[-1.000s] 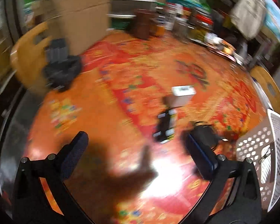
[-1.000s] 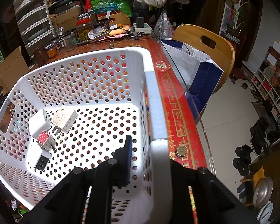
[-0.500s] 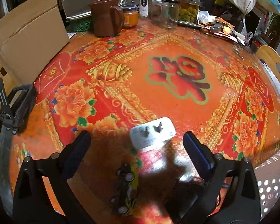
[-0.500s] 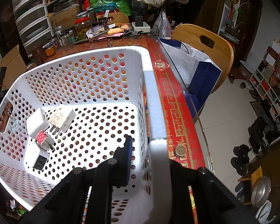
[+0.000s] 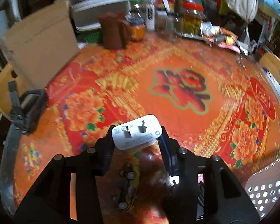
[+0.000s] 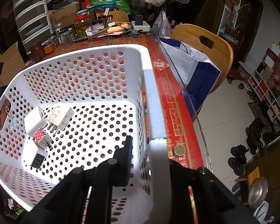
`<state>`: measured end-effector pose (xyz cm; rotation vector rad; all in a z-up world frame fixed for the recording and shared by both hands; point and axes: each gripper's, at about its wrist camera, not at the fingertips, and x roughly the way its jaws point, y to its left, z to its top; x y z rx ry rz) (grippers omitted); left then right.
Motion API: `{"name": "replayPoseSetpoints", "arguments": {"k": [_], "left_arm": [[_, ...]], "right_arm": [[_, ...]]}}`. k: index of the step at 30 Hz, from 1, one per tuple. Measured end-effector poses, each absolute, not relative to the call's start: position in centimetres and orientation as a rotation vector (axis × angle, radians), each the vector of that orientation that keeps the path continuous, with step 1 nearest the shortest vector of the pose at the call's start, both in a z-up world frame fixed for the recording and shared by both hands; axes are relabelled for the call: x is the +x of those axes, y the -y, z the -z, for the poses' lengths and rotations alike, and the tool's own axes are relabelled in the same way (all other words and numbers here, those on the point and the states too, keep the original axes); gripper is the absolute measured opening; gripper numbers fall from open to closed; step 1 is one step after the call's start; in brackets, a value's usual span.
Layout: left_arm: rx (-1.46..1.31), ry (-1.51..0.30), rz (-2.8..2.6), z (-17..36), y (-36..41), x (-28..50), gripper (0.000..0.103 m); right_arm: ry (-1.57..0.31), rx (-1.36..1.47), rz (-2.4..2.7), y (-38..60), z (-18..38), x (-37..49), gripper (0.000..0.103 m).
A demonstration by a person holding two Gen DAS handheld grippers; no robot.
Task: Organize rigid objects
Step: 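Grasp the white two-prong charger on the table with the left tool, then carry the white charger into the basket and release it with the left tool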
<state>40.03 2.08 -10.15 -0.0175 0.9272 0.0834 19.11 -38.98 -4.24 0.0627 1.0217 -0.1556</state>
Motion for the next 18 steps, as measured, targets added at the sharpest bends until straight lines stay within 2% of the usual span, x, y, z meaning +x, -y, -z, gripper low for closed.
{"name": "replayPoseSetpoints", "arguments": {"k": [6,18], "left_arm": [[0.032,-0.8,-0.167,7.5,-2.2,37.7,0.042],[0.125,-0.713,-0.175,3.0,0.1,33.0,0.042]], "right_arm": [[-1.03,0.054,0.153,38.9,4.3,19.2,0.016],[-1.027,0.054,0.137,39.0,4.3,19.1,0.016]]}}
